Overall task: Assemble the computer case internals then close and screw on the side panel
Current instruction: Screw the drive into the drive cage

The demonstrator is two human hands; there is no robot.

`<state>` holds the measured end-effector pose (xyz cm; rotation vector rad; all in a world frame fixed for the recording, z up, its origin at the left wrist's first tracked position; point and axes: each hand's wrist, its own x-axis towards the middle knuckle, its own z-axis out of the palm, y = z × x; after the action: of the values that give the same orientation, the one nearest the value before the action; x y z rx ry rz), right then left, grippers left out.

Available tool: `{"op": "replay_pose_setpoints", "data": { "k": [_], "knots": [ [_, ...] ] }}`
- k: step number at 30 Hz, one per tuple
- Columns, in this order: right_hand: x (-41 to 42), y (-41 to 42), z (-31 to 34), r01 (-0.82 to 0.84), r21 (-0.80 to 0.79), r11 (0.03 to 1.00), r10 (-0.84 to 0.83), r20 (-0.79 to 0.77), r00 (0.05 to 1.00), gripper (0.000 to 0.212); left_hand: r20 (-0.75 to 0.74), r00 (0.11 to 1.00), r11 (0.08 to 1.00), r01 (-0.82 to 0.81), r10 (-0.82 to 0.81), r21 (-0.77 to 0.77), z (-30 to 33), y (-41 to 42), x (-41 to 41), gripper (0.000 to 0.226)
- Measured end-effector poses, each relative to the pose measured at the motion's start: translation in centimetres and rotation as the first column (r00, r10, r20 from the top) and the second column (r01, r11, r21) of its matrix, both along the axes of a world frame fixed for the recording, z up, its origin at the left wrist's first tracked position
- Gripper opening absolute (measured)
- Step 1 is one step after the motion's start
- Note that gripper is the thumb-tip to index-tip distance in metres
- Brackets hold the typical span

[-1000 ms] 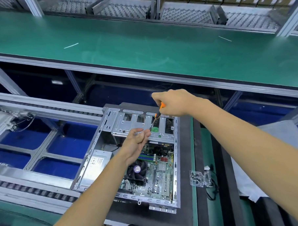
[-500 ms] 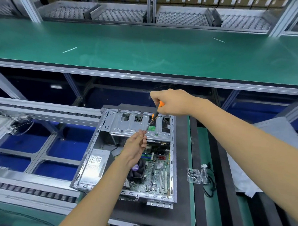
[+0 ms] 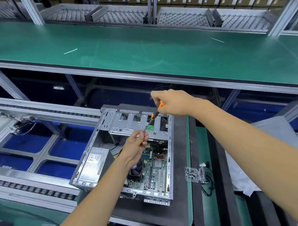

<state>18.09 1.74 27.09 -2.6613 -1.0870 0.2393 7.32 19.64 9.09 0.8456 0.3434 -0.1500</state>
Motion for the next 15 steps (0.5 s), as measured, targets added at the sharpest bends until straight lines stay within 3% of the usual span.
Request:
{"op": "replay_pose_setpoints", "data": {
  "k": [15],
  "knots": [
    [0.2, -1.5, 0.4, 0.021, -0.003, 1.0, -0.021, 0.003, 1.0, 0.016, 0.033, 0.997, 0.992, 0.065, -0.069, 0.107, 1.0, -1.3, 0.9, 0.013]
  ]
}}
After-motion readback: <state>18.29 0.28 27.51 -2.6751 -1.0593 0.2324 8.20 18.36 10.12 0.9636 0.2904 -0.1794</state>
